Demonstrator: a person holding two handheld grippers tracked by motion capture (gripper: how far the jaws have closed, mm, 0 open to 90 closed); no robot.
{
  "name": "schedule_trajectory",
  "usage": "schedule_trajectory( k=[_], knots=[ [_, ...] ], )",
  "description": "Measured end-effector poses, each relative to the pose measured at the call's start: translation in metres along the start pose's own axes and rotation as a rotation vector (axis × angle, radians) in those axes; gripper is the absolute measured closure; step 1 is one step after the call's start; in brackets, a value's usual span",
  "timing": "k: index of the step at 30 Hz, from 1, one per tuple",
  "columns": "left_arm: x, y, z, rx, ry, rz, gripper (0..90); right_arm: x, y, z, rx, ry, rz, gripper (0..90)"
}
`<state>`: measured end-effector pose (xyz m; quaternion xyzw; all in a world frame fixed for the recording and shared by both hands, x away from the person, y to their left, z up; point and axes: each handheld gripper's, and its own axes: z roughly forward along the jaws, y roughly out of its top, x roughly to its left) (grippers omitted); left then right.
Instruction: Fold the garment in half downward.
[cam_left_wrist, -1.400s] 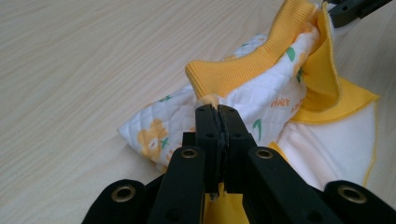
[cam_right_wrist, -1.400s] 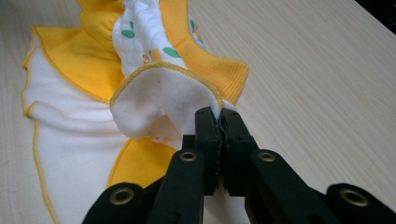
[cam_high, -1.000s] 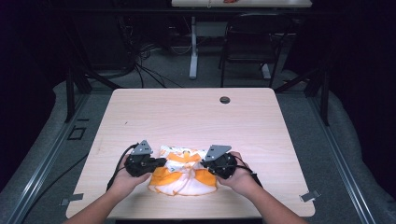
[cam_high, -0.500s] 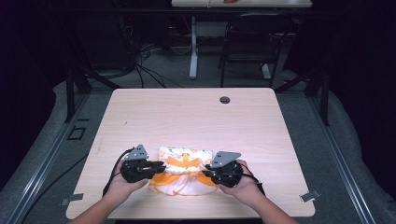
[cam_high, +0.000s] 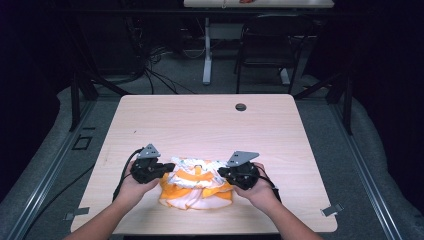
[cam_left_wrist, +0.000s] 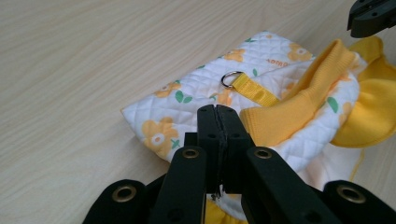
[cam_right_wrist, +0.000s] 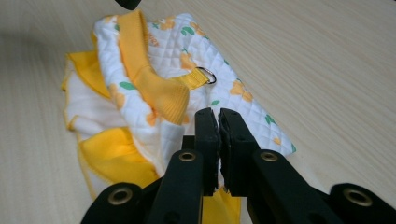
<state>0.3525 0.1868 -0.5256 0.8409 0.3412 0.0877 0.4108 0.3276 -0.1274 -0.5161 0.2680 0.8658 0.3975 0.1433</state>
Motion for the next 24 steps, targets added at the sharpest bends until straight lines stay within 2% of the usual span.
schedule_trajectory(
  k=[3, 5, 9, 11, 12, 18, 24],
  knots=[
    [-0.001, -0.002, 0.006, 0.016, -0.011, -0.004, 89.7, -0.002, 0.001, 0.013, 0.017, 0.006, 0.017, 86.3],
    [-0.006, -0.005, 0.006, 0.019, -0.030, 0.009, 89.7, -0.001, 0.000, 0.021, 0.027, 0.026, 0.025, 86.3],
    [-0.014, -0.009, 0.003, 0.017, -0.053, 0.027, 89.8, 0.004, -0.001, 0.021, 0.030, 0.053, 0.013, 86.1],
    [-0.018, -0.012, 0.001, 0.022, -0.067, 0.035, 89.8, 0.009, -0.003, 0.017, 0.037, 0.073, -0.010, 86.1],
    [-0.021, -0.013, 0.000, 0.022, -0.073, 0.036, 89.8, 0.015, -0.006, 0.014, 0.032, 0.090, -0.013, 86.1],
    [-0.032, -0.021, -0.004, 0.020, -0.106, 0.048, 89.9, 0.025, -0.014, 0.008, 0.030, 0.117, -0.017, 86.0],
    [-0.037, -0.030, -0.006, 0.040, -0.105, 0.061, 89.8, 0.036, -0.026, 0.008, 0.049, 0.149, -0.022, 86.1]
  ],
)
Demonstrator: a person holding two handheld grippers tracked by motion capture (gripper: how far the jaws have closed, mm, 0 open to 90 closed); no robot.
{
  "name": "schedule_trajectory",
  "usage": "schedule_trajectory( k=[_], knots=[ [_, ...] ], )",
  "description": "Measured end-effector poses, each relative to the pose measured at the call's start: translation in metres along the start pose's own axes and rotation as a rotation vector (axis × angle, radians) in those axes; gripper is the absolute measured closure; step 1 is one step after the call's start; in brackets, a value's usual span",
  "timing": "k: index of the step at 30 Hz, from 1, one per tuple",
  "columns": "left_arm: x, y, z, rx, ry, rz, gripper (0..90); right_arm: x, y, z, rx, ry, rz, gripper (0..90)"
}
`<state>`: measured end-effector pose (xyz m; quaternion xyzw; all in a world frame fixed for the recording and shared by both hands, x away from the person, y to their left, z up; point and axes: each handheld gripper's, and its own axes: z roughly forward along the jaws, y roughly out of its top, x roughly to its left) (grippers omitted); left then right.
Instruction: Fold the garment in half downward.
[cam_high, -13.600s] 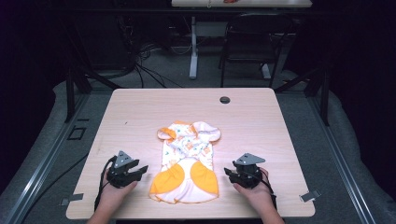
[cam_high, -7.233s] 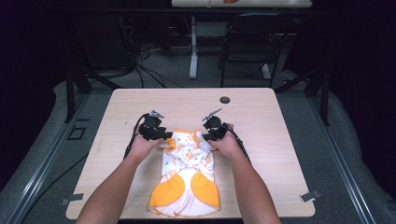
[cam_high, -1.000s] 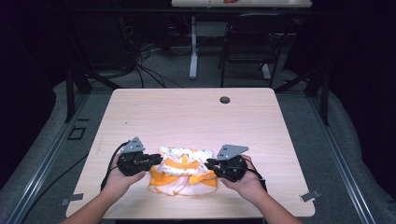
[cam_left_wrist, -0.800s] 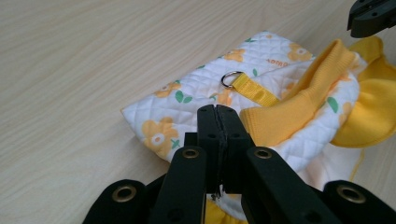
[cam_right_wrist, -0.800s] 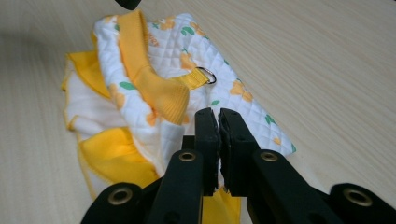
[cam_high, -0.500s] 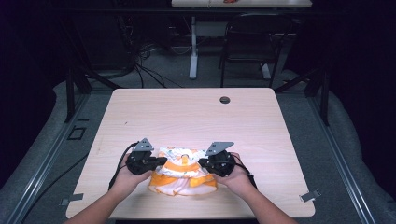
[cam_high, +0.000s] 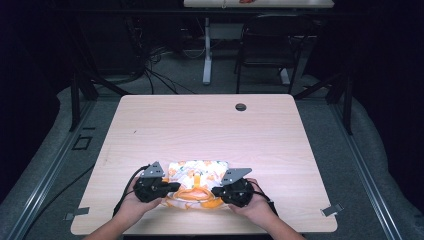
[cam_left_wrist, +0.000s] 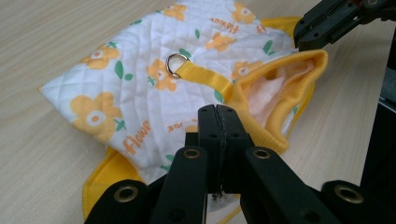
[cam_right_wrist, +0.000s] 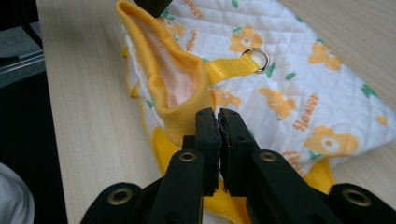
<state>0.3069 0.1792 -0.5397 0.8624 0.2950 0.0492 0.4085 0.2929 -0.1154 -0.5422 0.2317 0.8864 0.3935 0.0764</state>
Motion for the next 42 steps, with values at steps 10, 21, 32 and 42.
schedule_trajectory(
  k=[10, 21, 32, 42],
  knots=[
    [0.001, -0.021, 0.004, 0.038, 0.006, -0.023, 89.8, 0.006, -0.014, 0.009, 0.020, 0.006, 0.024, 86.1],
    [0.003, -0.027, 0.013, 0.045, 0.005, -0.029, 89.8, 0.005, -0.021, 0.017, 0.063, 0.001, 0.031, 87.3],
    [0.008, -0.024, 0.018, 0.042, 0.019, -0.041, 89.8, -0.003, -0.021, 0.021, 0.071, -0.018, 0.045, 88.1],
    [0.015, -0.017, 0.023, 0.035, 0.043, -0.048, 89.8, -0.015, -0.019, 0.024, 0.058, -0.025, 0.080, 88.6]
  ],
)
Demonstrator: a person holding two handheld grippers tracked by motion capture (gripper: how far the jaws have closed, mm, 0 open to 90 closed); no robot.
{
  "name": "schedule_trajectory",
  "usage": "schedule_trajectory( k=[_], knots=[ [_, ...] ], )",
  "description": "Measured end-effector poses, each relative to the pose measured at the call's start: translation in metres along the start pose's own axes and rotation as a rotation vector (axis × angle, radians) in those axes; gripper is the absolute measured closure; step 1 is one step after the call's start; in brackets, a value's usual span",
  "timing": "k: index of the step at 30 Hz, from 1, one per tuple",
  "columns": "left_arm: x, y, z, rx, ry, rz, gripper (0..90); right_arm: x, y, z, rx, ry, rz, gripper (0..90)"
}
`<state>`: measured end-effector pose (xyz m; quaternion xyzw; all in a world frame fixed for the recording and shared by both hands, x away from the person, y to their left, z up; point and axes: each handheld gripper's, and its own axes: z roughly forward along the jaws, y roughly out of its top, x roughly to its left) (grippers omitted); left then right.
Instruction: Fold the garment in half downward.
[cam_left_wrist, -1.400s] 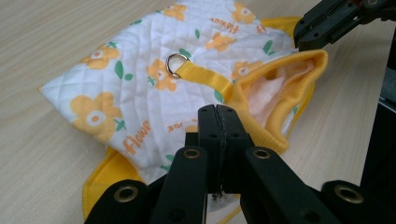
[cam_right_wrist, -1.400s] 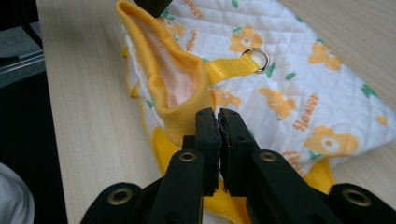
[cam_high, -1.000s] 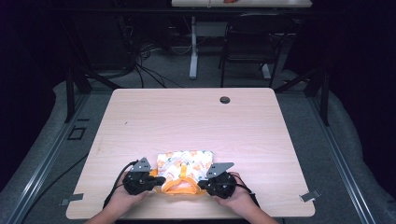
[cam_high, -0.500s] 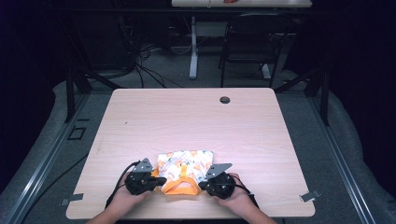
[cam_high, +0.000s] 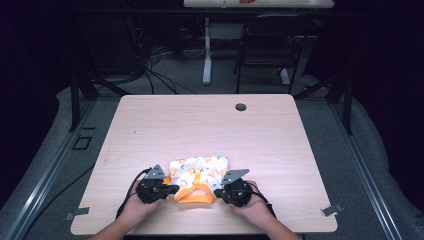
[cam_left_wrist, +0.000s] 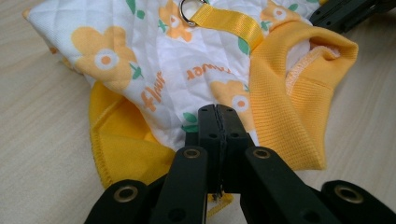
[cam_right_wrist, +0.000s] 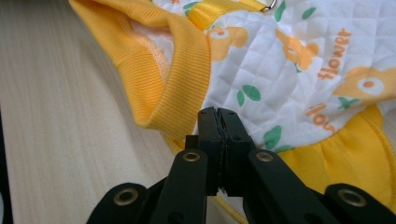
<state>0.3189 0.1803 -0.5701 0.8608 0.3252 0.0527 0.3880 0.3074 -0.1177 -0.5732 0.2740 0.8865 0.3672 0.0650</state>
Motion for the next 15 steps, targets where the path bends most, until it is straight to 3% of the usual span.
schedule_trajectory(
  k=[8, 15],
  knots=[
    [0.009, 0.008, 0.006, -0.009, 0.023, -0.032, 89.9, -0.012, 0.001, 0.004, -0.013, -0.020, 0.038, 88.9],
    [0.017, 0.015, 0.012, -0.017, 0.041, -0.056, 89.9, -0.019, 0.009, 0.007, 0.007, -0.055, 0.026, 89.0]
  ],
)
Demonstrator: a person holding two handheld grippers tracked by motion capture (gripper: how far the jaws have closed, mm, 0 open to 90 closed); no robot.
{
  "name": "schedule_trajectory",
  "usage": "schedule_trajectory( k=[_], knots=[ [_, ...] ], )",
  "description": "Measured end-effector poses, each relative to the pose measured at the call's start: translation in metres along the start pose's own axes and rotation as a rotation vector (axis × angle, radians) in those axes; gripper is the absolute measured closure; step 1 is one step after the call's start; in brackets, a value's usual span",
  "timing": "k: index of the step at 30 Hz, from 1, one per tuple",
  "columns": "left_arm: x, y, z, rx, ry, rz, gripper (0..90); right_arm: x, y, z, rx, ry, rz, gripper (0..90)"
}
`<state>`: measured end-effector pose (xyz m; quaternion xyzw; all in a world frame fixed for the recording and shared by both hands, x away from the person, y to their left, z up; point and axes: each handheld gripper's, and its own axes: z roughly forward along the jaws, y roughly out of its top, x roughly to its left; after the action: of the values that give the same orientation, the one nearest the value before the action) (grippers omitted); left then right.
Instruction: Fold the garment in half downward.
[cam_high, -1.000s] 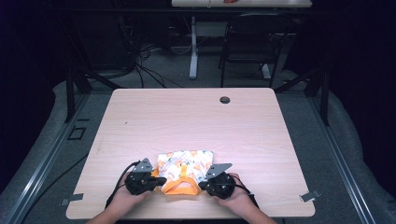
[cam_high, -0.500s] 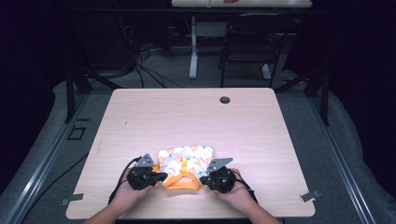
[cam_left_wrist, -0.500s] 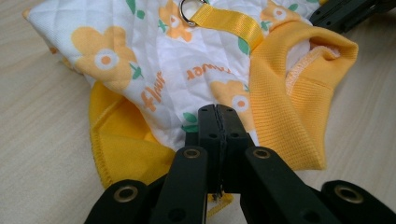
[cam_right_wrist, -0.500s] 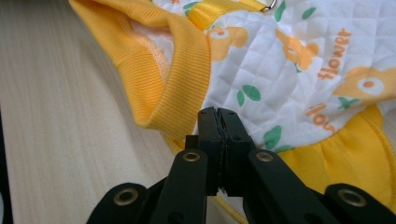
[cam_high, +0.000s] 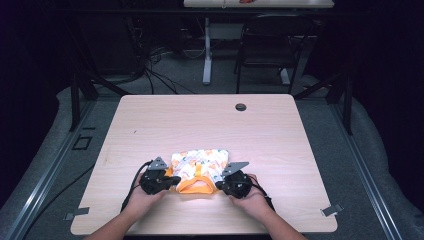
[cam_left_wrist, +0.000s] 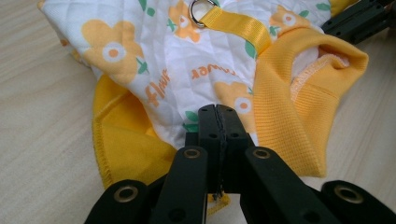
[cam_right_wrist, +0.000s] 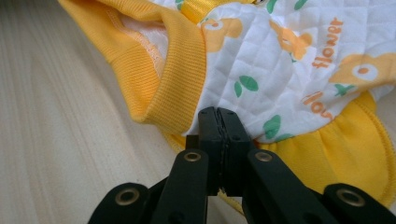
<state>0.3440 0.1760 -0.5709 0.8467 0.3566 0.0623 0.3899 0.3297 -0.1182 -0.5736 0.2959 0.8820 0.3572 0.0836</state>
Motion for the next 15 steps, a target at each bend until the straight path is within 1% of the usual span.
schedule_trajectory(
  k=[1, 3, 4, 5, 6, 7, 8, 11, 12, 13, 14, 15],
  knots=[
    [0.001, 0.001, 0.001, 0.001, 0.004, 0.004, 89.9, -0.001, 0.001, 0.000, 0.004, 0.000, 0.005, 89.1],
    [0.004, 0.002, 0.003, -0.010, 0.006, -0.010, 89.9, -0.006, 0.002, 0.002, 0.000, 0.002, 0.018, 89.1],
    [0.005, 0.003, 0.003, -0.012, 0.006, -0.014, 89.9, -0.006, 0.002, 0.002, 0.000, 0.002, 0.018, 89.1],
    [0.006, 0.003, 0.004, -0.017, 0.001, -0.028, 89.9, -0.006, 0.003, 0.002, 0.002, -0.002, 0.015, 89.1],
    [0.008, 0.004, 0.004, -0.017, 0.002, -0.024, 89.9, -0.007, 0.005, 0.003, 0.004, -0.010, 0.013, 89.1],
    [0.009, 0.004, 0.005, -0.022, 0.006, -0.037, 89.9, -0.009, 0.006, 0.004, 0.009, -0.012, 0.013, 89.1],
    [0.010, 0.005, 0.006, -0.027, 0.002, -0.041, 89.9, -0.010, 0.007, 0.004, 0.011, -0.012, 0.012, 89.1],
    [0.013, 0.005, 0.007, -0.040, -0.002, -0.043, 89.9, -0.014, 0.010, 0.006, 0.014, -0.023, 0.015, 89.1],
    [0.015, 0.006, 0.008, -0.037, -0.005, -0.040, 89.9, -0.015, 0.011, 0.007, 0.012, -0.022, 0.019, 89.0],
    [0.015, 0.007, 0.008, -0.036, -0.002, -0.043, 89.9, -0.017, 0.011, 0.008, 0.010, -0.018, 0.022, 89.0],
    [0.015, 0.008, 0.009, -0.033, 0.009, -0.043, 89.9, -0.018, 0.012, 0.008, 0.013, -0.024, 0.023, 88.9],
    [0.015, 0.010, 0.010, -0.028, 0.016, -0.028, 89.9, -0.019, 0.013, 0.009, 0.013, -0.027, 0.024, 89.0]
  ],
)
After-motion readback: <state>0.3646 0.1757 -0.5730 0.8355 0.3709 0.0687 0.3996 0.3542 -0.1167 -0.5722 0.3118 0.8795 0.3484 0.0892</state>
